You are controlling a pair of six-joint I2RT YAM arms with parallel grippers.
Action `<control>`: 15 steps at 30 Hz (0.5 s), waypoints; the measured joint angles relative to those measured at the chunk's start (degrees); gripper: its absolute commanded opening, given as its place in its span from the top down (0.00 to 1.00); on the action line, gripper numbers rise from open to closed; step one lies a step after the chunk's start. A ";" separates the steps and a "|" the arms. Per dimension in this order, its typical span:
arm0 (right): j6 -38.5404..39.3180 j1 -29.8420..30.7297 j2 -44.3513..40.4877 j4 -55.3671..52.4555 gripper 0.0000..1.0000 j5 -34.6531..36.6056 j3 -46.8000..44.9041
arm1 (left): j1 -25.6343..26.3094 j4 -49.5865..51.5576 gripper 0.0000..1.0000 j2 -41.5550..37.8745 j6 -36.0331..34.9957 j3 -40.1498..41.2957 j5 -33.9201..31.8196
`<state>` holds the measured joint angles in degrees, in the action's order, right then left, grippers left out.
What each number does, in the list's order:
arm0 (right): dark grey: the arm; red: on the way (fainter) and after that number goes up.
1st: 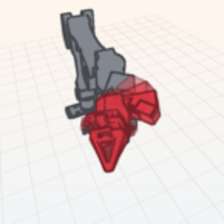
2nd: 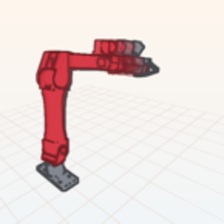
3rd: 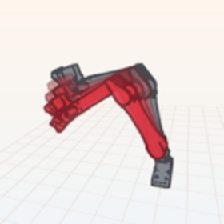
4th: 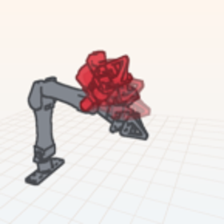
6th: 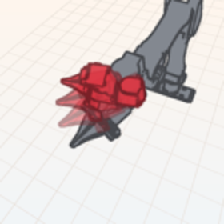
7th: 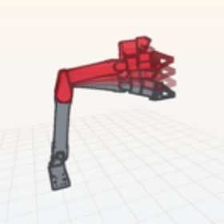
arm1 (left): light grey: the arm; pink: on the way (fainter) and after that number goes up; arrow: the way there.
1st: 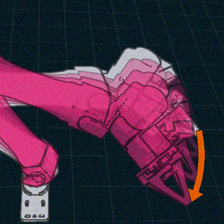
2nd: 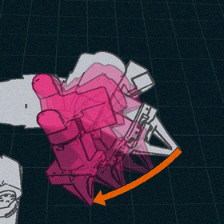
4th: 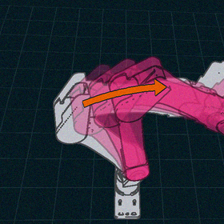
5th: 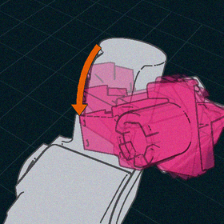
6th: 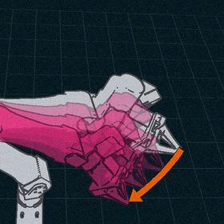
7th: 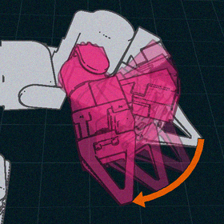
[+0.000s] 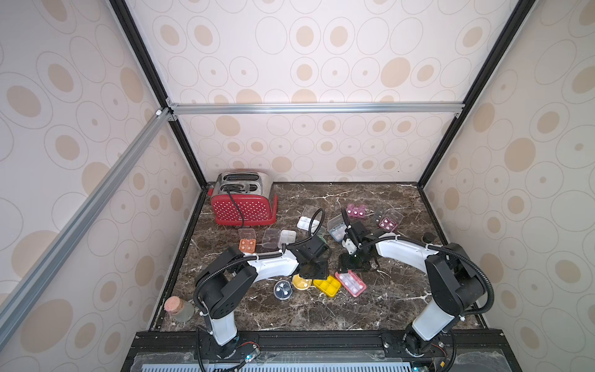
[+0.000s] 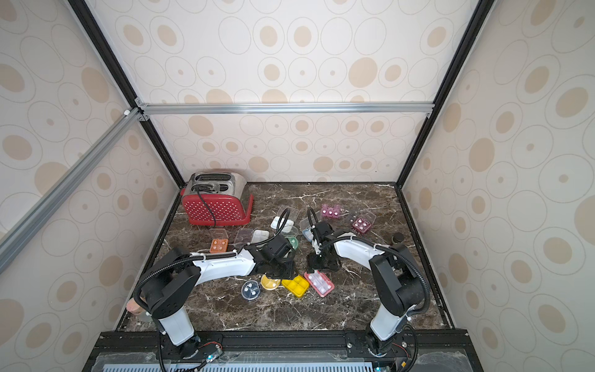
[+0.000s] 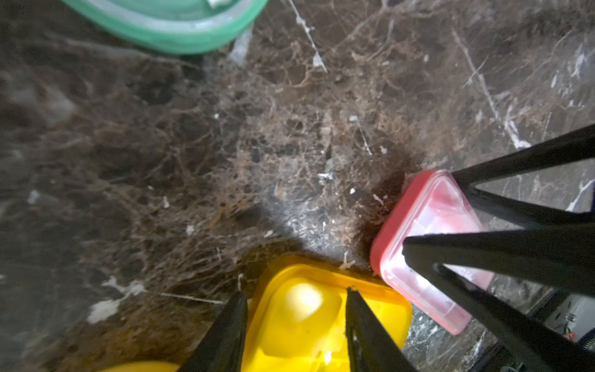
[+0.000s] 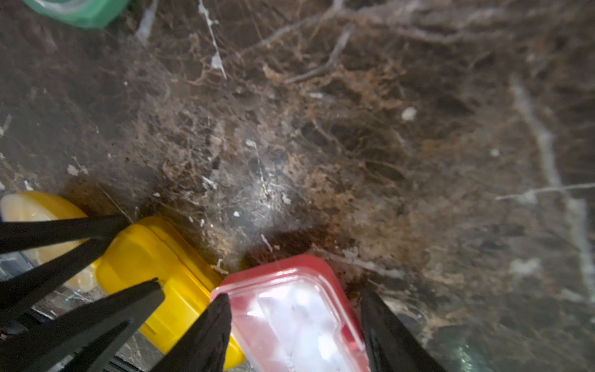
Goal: Close pillboxes
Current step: Move the pillbox to the center of the board.
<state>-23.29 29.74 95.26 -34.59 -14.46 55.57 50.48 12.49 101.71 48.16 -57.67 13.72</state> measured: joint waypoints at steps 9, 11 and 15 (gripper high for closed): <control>-3.52 0.28 -4.85 -0.46 0.38 0.20 -4.94 | 3.69 -2.16 0.56 1.05 2.69 0.02 1.81; -4.00 0.55 -5.46 -0.46 0.38 0.04 -5.66 | 4.33 -2.27 0.56 1.03 3.15 0.17 2.10; -4.37 2.49 -5.81 0.11 0.38 -0.94 -6.43 | 4.59 -1.16 0.49 -0.50 3.50 1.33 2.01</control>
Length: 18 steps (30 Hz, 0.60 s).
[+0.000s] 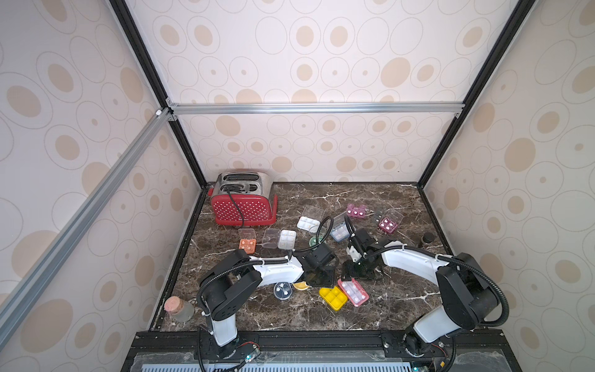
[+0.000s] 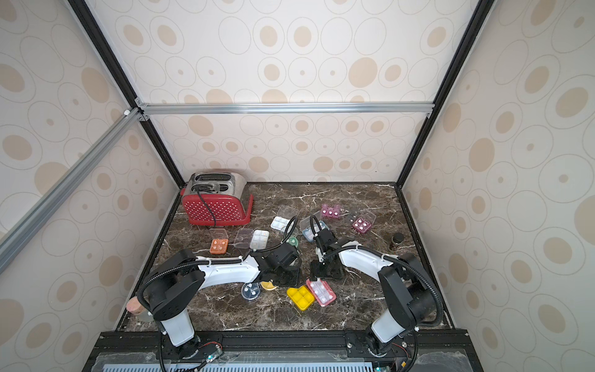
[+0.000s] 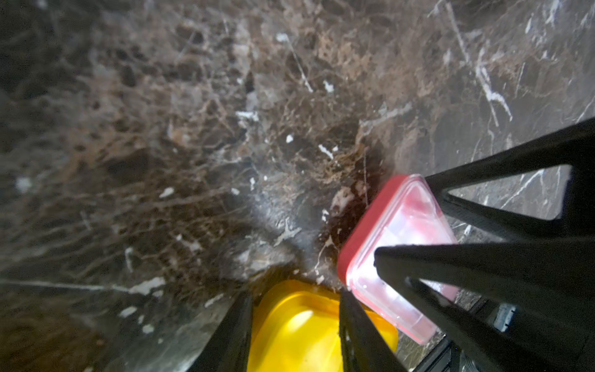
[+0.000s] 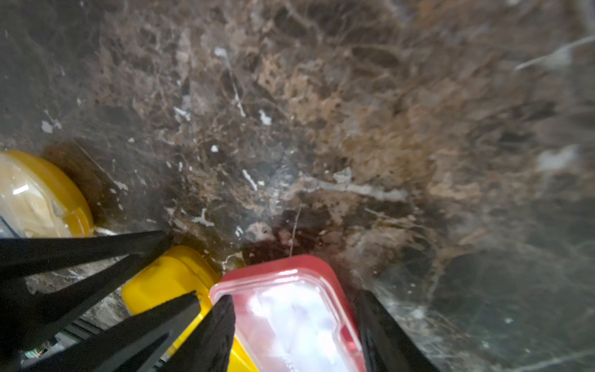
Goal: Close pillboxes
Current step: Move the pillbox to the center of the board.
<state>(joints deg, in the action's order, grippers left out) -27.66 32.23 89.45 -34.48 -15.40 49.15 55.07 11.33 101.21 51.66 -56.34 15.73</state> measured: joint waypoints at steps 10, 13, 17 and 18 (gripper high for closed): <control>0.94 1.09 0.22 -2.29 0.31 1.51 2.95 | -2.49 14.67 0.48 -7.08 -6.64 -5.18 -6.25; 1.36 1.09 0.22 -2.36 0.31 2.01 4.42 | -5.64 16.26 0.51 -7.69 -8.70 -5.14 -7.65; 1.62 1.09 0.22 -2.67 0.32 2.19 4.63 | -9.42 18.08 0.52 -7.69 -11.02 -4.74 -9.60; 1.64 1.09 0.22 -2.80 0.32 2.19 4.63 | -10.05 18.29 0.52 -7.67 -11.52 -4.63 -10.05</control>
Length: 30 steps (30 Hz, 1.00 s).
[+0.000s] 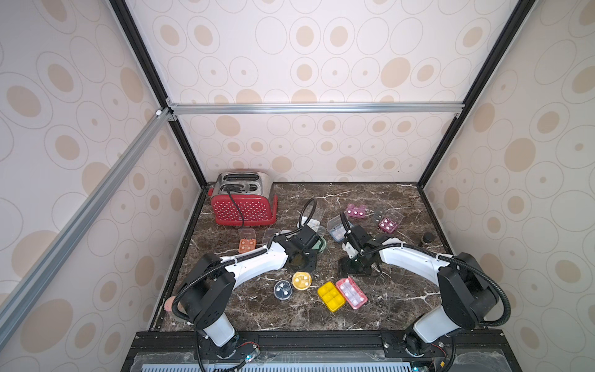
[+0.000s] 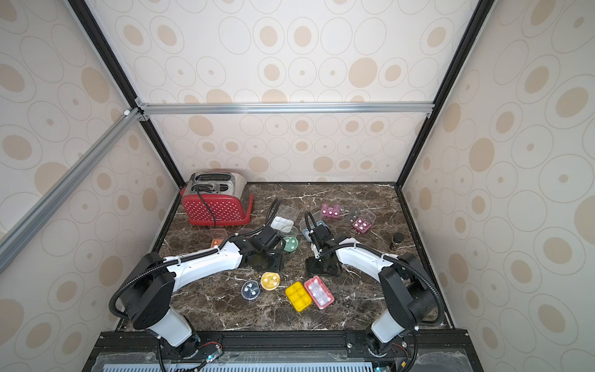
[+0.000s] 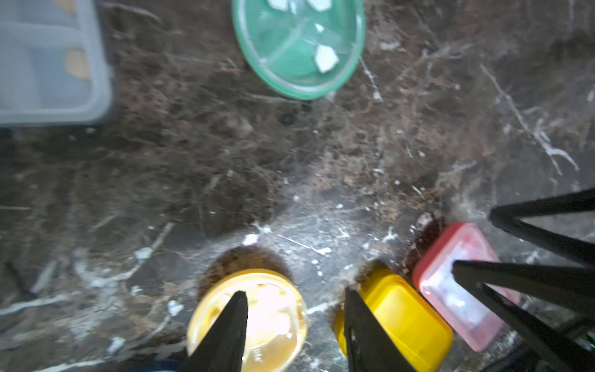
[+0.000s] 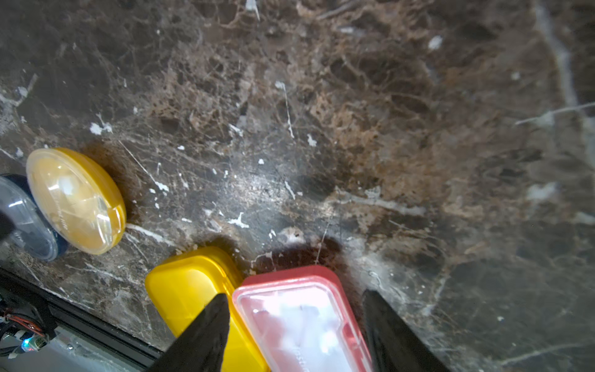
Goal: Close pillboxes
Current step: Move the pillbox to the center of the board.
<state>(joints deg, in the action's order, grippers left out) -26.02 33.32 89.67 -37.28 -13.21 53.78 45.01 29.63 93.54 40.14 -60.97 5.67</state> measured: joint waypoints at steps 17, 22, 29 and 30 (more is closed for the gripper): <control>0.59 0.00 -1.36 -1.09 0.33 0.61 -0.07 | -0.85 -4.33 0.58 3.56 -1.88 6.08 1.79; 0.98 0.00 -0.85 -1.09 0.33 1.11 0.07 | 0.87 -8.28 0.57 0.20 0.79 10.78 2.84; 1.09 0.00 1.40 -0.85 0.33 1.25 0.87 | 5.18 -10.12 0.56 -2.95 5.29 14.08 4.55; 1.16 0.00 1.55 -0.85 0.33 1.25 0.96 | 5.38 -9.29 0.55 -3.69 5.57 14.19 4.52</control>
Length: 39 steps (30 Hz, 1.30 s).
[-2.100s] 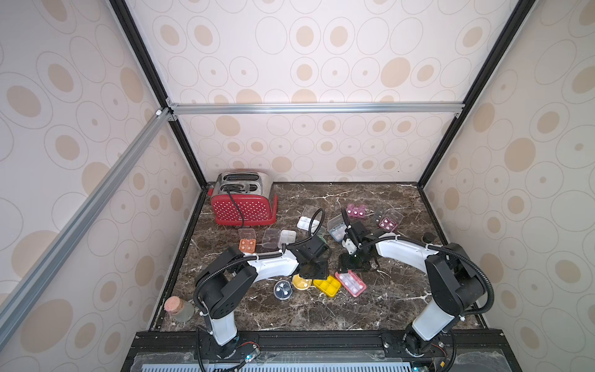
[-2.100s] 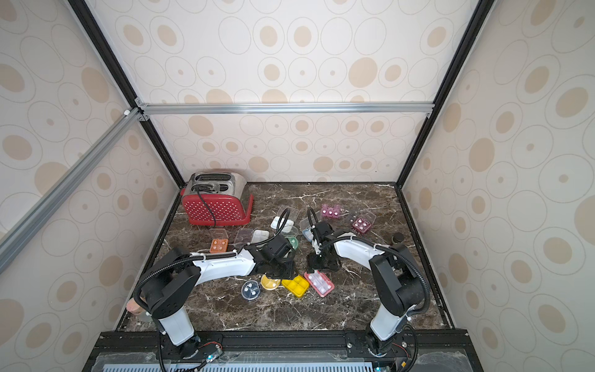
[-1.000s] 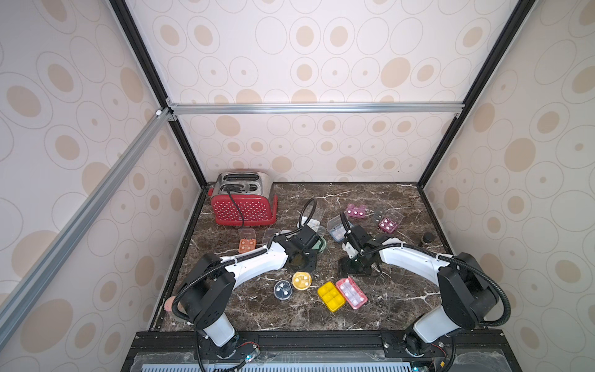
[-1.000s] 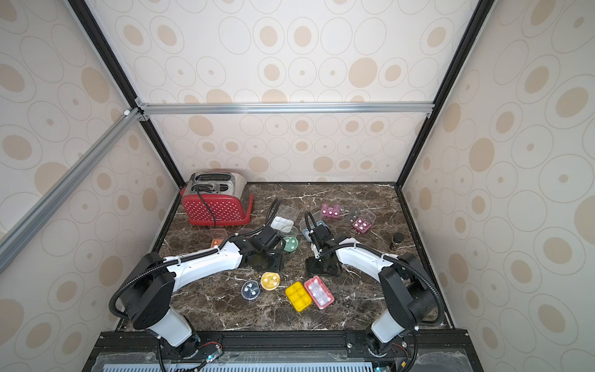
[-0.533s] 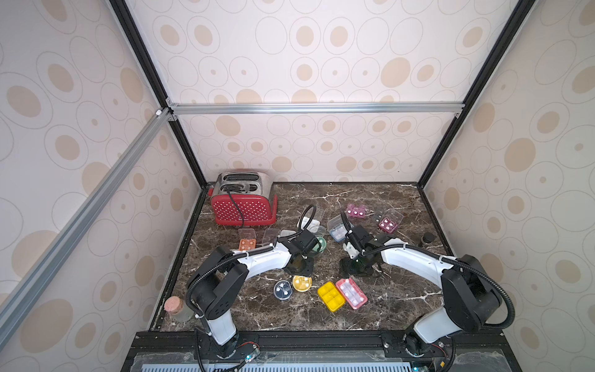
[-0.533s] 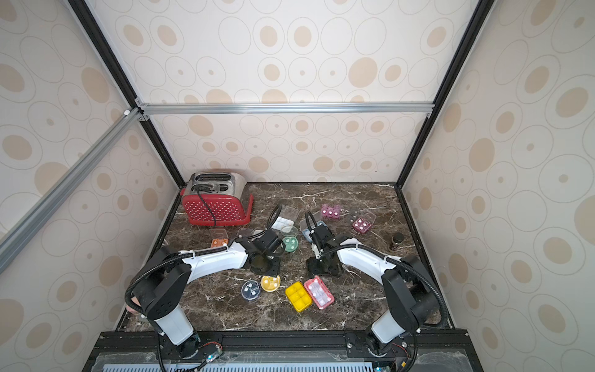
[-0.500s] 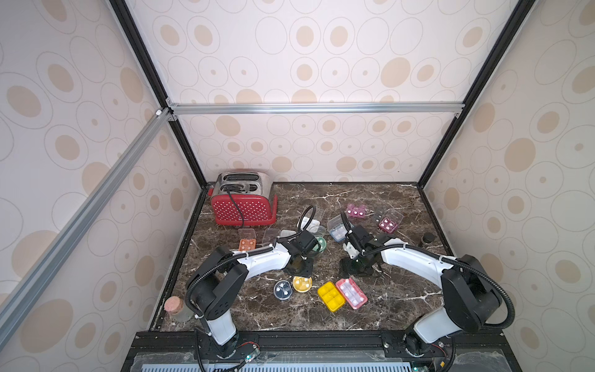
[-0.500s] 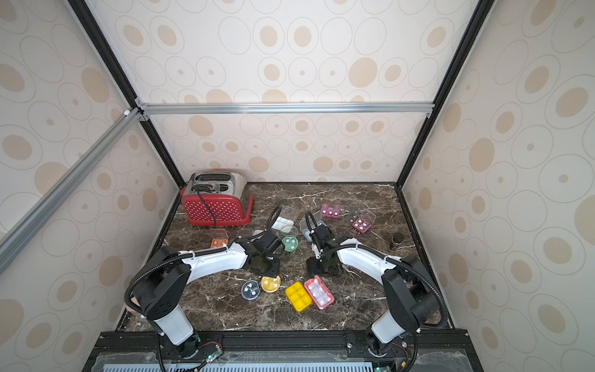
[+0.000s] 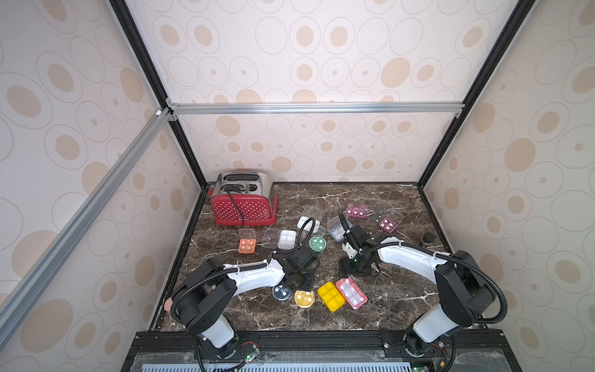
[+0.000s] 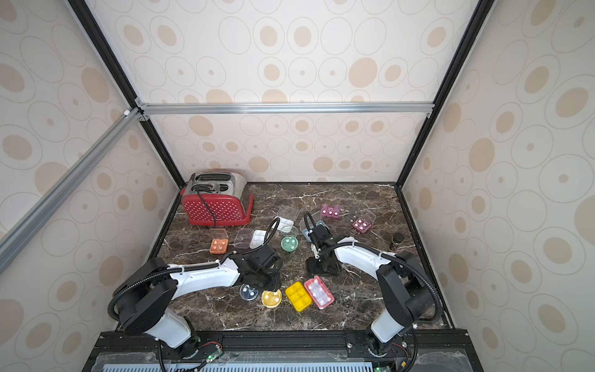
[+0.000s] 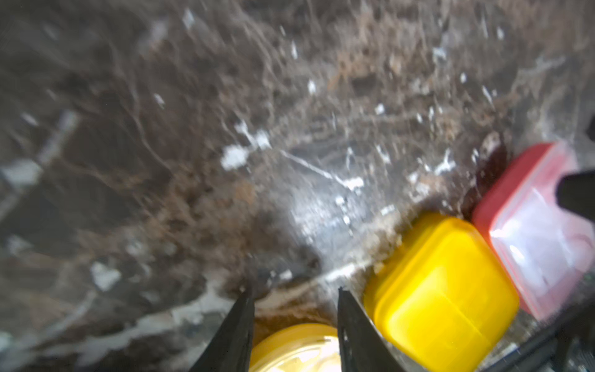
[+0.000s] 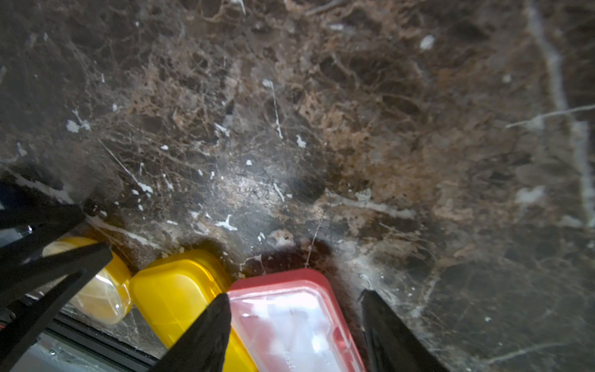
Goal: Close pillboxes
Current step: Move the pillbox to the center of the board.
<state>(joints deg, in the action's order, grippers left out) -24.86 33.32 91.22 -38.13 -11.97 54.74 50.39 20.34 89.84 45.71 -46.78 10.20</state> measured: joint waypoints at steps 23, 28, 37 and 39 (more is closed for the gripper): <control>1.16 0.00 0.68 -0.24 0.33 1.11 2.78 | -14.25 13.84 0.59 0.15 -7.19 -4.87 -7.89; 1.33 0.00 0.57 -0.20 0.33 1.53 2.71 | -14.25 12.24 0.59 -1.05 -6.54 -1.88 -6.27; 1.40 0.00 0.57 -0.02 0.33 1.51 2.69 | -10.78 9.62 0.60 -5.60 -1.27 4.55 -3.39; 1.40 -0.15 0.57 0.02 0.33 1.49 2.69 | -9.07 8.35 0.60 -6.58 0.63 5.60 -2.60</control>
<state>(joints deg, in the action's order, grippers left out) -23.46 33.17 91.79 -38.11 -10.48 57.43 41.32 28.69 83.26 46.35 -41.19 7.60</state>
